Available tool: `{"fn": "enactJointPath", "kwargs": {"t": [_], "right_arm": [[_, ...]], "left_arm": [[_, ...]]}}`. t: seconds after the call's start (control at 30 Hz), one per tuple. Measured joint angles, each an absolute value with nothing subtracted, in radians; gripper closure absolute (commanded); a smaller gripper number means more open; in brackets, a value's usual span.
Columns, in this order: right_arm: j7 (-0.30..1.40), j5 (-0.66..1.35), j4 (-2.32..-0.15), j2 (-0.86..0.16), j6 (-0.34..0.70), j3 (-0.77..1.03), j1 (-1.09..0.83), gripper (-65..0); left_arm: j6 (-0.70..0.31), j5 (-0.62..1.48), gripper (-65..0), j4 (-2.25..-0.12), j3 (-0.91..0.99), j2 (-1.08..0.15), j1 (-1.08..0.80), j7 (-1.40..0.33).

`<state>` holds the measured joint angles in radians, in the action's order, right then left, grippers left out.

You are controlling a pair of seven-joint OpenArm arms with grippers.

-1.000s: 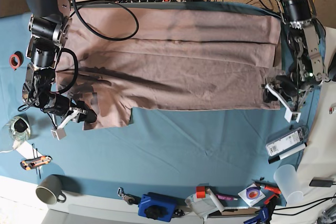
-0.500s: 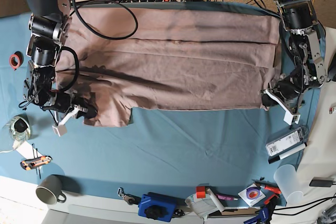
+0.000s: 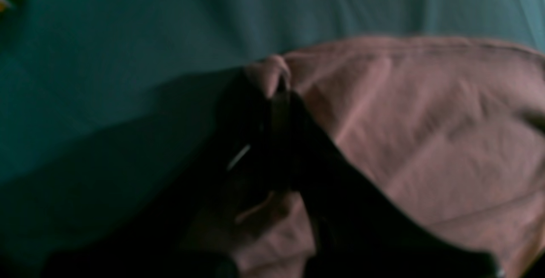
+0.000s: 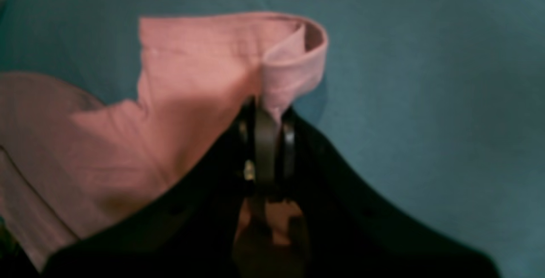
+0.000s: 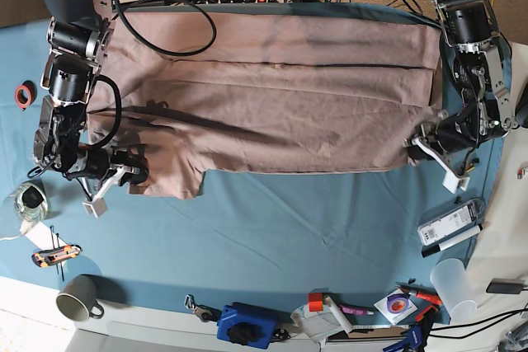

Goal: Fold the T-shirt properly
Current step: 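Lift both grasped corners and fold them toward the collar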

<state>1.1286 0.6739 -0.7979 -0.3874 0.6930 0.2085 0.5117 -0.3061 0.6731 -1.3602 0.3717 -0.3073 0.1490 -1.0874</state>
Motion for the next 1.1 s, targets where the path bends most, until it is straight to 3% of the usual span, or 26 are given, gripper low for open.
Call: {"fn": "enactJointPath", "kwargs": {"t": [0.37,0.63,0.9,1.1], "right_arm": [[1.309,0.931,-0.910,-0.467,0.696,0.208,0.509,0.0],[1.347,1.046,-1.106,-0.514,0.696,0.226,0.360,0.0],[1.379,1.079,-1.437,-0.498,0.697,0.398,0.181,0.0],[1.415,1.143,-1.488,-0.498,0.698,0.492,0.092,0.0]], "left_arm": [[-0.307,0.695,0.0,-1.579,0.368,-0.302,0.100,-1.205],[-0.311,0.697,0.0,-1.731,0.368,-0.302,-0.028,-1.206],[-0.311,0.675,0.0,-1.781,0.368,-0.302,-0.050,-1.196],[-0.310,0.675,0.0,-1.781,0.368,-0.302,-0.050,-1.197]]}}
